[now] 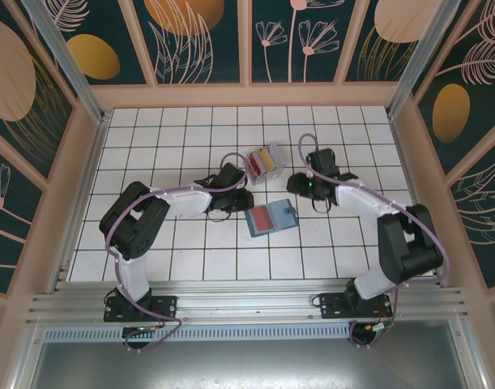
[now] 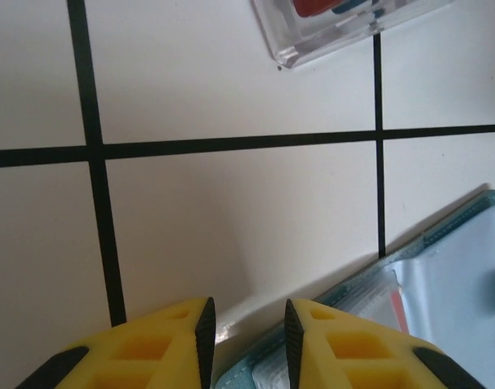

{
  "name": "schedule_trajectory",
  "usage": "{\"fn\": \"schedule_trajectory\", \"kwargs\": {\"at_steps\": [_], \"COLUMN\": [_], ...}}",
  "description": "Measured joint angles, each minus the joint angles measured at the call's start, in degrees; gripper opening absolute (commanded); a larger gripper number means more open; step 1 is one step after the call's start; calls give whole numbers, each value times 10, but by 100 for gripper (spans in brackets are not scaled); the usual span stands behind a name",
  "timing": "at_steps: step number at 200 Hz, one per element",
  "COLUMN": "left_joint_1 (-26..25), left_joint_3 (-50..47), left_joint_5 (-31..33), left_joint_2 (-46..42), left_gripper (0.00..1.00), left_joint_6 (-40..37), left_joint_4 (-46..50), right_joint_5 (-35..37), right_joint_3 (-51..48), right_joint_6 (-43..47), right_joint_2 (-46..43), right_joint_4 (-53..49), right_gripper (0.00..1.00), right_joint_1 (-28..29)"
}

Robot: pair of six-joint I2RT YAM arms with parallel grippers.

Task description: Put the credit cards into the card holder

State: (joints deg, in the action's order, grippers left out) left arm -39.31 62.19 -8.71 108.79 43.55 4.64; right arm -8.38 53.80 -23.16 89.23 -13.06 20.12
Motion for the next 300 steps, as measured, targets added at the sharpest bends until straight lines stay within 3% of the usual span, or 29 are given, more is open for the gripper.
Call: {"fn": "schedule_trajectory", "kwargs": {"at_steps": [42, 93, 176, 300], "left_joint_1": [9, 65, 92, 92], "left_joint_3": [52, 122, 253, 251], "left_joint_5": [13, 12, -20, -43], "left_joint_2": [0, 19, 136, 164], "left_gripper": [35, 40, 41, 40], "left_joint_6": [0, 0, 0, 2], "left_joint_4": [18, 20, 25, 12], "right_joint_5": [8, -12, -37, -31], "right_joint_3": [143, 271, 324, 351], "right_joint_6": [43, 71, 84, 97], "right_joint_2": [109, 212, 267, 297], "right_joint_4": [1, -18, -59, -84], "right_gripper": [55, 56, 59, 58], "right_joint_1": [-13, -14, -13, -11]}}
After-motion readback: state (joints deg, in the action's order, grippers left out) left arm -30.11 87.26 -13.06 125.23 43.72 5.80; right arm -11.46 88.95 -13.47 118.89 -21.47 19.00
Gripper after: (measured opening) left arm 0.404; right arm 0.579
